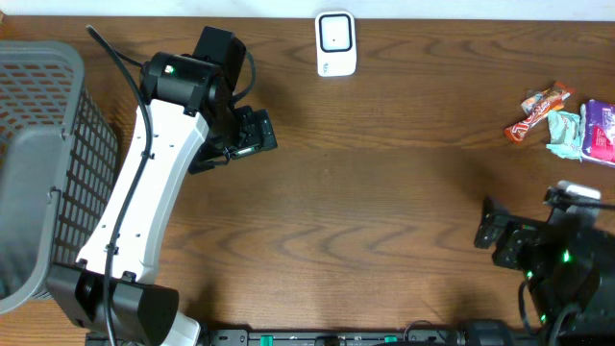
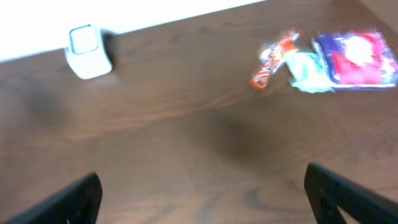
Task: Scan the item barcode
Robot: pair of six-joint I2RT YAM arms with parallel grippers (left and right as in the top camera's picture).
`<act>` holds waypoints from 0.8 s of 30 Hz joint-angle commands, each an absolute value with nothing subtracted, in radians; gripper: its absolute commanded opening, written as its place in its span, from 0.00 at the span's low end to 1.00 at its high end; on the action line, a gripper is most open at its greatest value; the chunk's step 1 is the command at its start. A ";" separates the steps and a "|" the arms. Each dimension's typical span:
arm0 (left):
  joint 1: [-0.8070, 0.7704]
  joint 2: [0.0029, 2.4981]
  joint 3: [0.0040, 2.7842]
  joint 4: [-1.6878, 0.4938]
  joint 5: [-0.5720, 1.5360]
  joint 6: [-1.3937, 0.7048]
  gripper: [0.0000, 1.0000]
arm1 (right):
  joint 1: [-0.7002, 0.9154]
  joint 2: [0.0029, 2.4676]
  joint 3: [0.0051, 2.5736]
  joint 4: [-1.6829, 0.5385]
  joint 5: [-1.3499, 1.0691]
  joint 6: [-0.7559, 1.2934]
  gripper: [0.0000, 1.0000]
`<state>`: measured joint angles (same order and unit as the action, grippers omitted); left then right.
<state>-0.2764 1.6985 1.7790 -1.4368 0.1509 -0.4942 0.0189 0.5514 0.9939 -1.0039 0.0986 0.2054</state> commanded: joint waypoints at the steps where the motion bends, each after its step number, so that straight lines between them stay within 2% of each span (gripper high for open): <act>1: -0.273 1.704 1.782 -1.442 0.145 -0.492 0.98 | 0.027 0.455 0.862 -0.875 -0.070 0.056 0.99; 9: -0.273 1.704 1.782 -1.442 0.144 -0.492 0.98 | 0.005 0.244 0.521 -0.415 -0.261 -0.003 0.99; 24: -0.273 1.704 1.782 -1.443 0.144 -0.492 0.98 | -0.018 0.040 0.143 -0.015 -0.259 -0.006 0.99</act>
<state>-0.2764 1.6985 1.7790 -1.4368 0.1509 -0.4942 0.0032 0.0841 0.2028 -0.0761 -0.2554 0.0078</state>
